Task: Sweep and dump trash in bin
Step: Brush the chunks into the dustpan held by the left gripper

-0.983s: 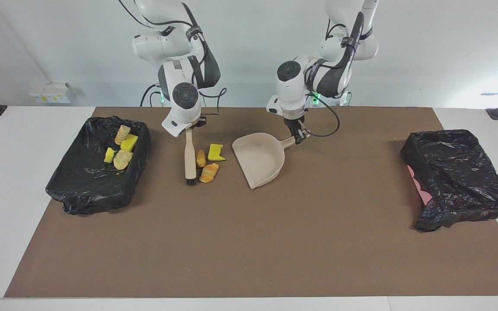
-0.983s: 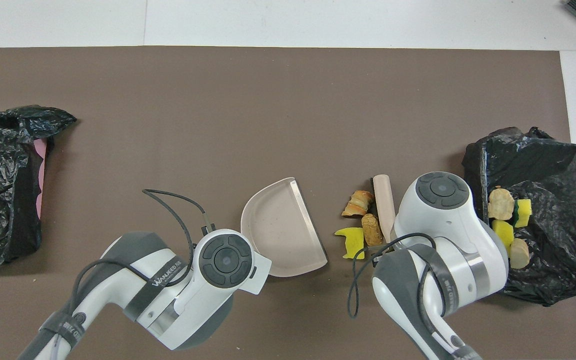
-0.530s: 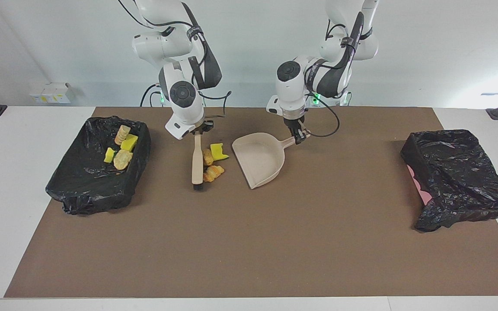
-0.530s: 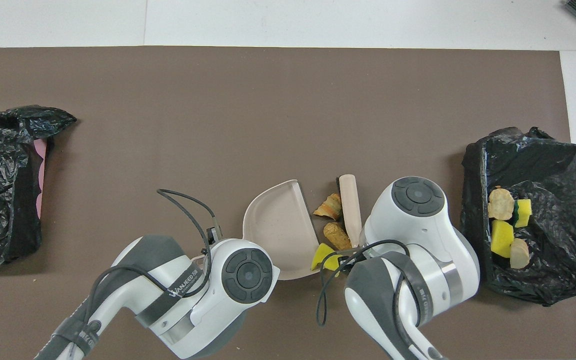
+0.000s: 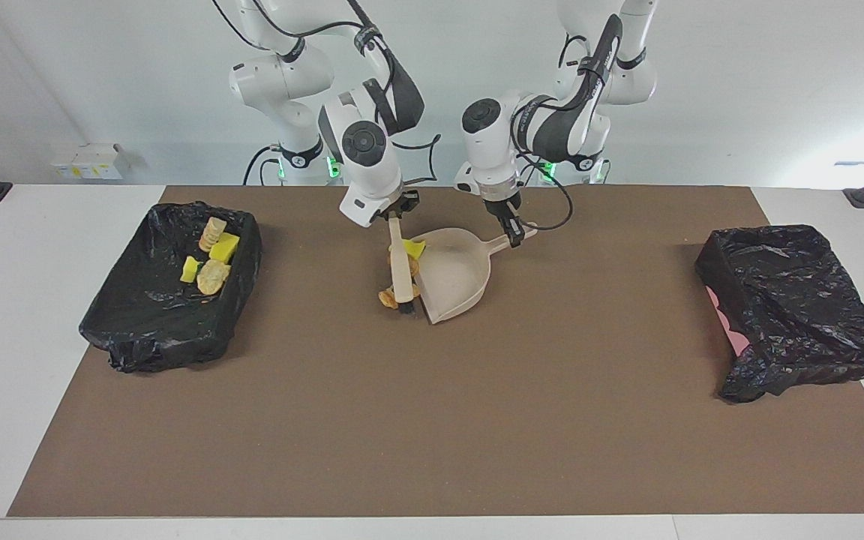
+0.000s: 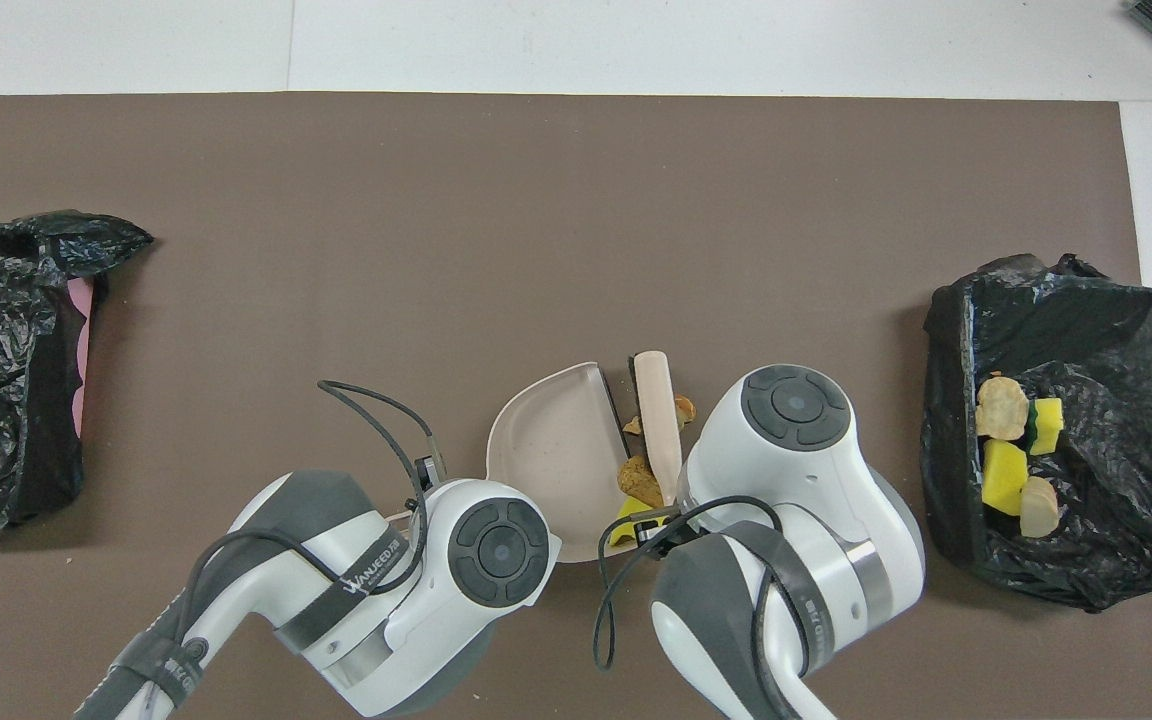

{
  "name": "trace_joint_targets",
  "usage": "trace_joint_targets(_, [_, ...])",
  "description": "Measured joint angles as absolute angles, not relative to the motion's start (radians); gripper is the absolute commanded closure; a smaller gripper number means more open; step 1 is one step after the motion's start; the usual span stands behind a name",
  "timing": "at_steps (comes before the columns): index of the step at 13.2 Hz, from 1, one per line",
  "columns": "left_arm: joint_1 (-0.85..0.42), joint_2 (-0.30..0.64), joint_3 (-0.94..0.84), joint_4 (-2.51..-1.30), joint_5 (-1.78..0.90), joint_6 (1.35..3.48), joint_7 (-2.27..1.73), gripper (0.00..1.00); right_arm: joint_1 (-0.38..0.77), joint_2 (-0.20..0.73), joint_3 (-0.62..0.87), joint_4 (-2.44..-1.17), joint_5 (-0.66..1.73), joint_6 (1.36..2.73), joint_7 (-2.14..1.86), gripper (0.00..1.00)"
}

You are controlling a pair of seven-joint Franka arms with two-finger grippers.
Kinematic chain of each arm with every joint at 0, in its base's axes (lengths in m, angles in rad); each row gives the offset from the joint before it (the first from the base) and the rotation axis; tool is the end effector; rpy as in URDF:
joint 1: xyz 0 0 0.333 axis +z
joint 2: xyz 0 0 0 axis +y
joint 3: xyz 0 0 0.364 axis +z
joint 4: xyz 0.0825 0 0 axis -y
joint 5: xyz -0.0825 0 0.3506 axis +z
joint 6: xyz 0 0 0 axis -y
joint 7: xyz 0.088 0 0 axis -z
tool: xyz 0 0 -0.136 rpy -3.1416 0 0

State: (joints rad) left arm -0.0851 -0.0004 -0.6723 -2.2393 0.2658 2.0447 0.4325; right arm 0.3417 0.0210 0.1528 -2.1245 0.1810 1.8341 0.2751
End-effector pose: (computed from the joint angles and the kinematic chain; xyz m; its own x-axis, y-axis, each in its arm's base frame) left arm 0.3565 -0.3079 0.3964 0.2386 -0.9319 -0.2733 -0.9705 -0.2188 -0.1012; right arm 0.4066 0.2411 0.4191 0.9288 0.1472 -0.3401 0.1332 -0.9890 -0.0643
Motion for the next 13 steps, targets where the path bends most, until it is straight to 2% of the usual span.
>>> trace_joint_targets(3, [-0.085,0.0,-0.672,-2.239,0.266,2.045,0.432,1.0,0.265,0.034,0.15,-2.064,0.088,1.766,0.207,1.0])
trace_joint_targets(7, [-0.085,0.001,-0.672,-2.239,0.266,2.045,0.432,1.0,0.218,0.073,0.15,-2.062,0.086,1.819,0.042,1.0])
trace_joint_targets(10, [-0.083,0.003,-0.67,-2.239,0.26,2.044,0.432,1.0,0.271,0.125,0.158,-2.062,0.092,1.853,0.029,1.0])
trace_joint_targets(13, [-0.083,0.005,-0.668,-2.239,0.255,2.044,0.431,1.0,0.331,0.134,0.161,-2.064,0.093,1.853,0.03,1.0])
